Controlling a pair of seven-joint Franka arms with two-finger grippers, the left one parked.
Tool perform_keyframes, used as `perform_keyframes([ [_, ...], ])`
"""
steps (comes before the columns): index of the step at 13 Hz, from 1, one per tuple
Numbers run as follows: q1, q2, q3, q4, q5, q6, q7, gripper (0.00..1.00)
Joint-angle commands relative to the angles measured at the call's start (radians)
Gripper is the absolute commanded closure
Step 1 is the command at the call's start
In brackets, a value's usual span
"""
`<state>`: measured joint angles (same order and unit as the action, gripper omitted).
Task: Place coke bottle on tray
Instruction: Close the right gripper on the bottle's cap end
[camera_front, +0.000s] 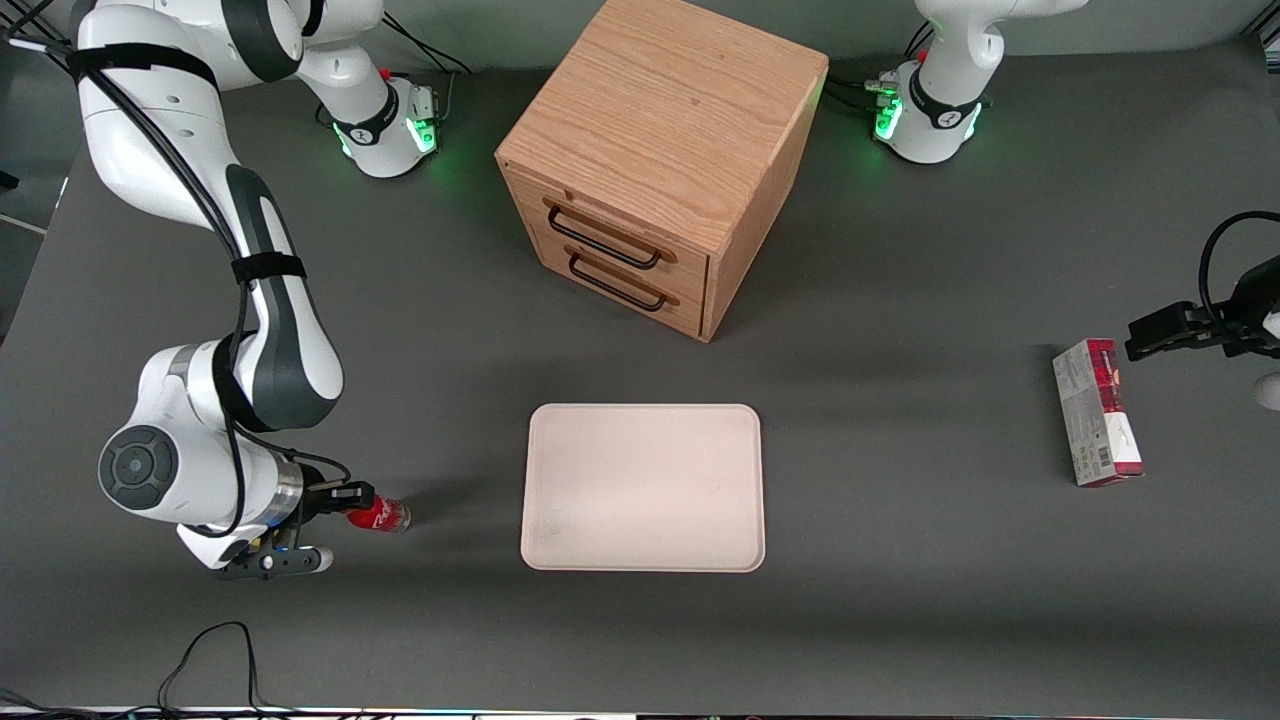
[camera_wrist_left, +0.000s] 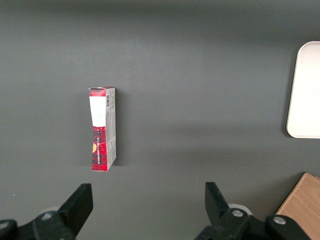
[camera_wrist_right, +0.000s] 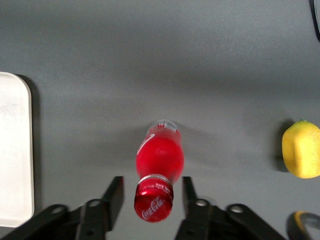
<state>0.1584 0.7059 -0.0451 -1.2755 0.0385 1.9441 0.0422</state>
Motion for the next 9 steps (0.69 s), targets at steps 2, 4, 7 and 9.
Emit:
perform_keyframes([
  [2, 0.001, -0.042, -0.002, -0.058, -0.015, 0.021, -0.022, 1.00],
  [4, 0.001, -0.046, -0.002, -0.059, -0.015, 0.021, -0.022, 1.00],
  [7, 0.001, -0.071, -0.002, -0.068, -0.015, 0.007, -0.022, 1.00],
  [9, -0.003, -0.135, -0.004, -0.085, -0.015, -0.080, -0.034, 1.00],
])
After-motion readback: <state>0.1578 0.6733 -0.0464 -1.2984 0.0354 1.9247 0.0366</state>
